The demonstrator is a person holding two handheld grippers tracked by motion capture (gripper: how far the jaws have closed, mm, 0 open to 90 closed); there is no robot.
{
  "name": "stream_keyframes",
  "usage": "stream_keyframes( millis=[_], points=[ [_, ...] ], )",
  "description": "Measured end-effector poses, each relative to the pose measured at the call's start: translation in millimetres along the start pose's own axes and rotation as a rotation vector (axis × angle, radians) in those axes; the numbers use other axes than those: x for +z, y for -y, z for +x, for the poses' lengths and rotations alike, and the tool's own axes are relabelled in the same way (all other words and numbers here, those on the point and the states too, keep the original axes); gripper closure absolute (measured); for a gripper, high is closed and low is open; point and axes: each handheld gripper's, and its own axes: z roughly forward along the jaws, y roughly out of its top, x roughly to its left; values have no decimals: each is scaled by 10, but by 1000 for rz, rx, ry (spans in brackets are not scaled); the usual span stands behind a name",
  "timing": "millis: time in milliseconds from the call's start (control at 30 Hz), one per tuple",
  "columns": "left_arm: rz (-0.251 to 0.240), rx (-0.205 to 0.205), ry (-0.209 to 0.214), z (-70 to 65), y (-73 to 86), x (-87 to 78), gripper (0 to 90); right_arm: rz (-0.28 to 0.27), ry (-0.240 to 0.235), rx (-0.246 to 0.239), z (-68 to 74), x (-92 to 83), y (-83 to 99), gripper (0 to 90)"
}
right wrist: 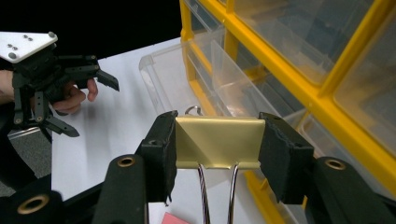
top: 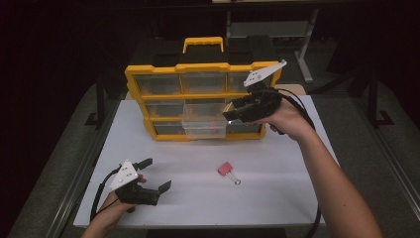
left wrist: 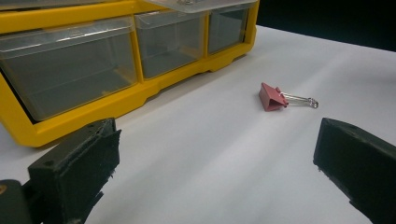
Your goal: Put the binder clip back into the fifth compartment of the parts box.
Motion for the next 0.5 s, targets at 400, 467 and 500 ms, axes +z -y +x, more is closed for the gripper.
stream_keyframes(
  millis=[400, 467, 500],
  points=[
    [3, -5, 2, -9, 3, 1, 3, 5, -19, -13, -3, 137, -181, 489],
    [1, -4, 2, -8, 3, 0, 3, 8, -21, -21, 2, 169, -211, 489],
    [1, -6, 1, -8, 3, 0, 3, 10, -24, -26, 4, 184, -224, 490]
  ],
)
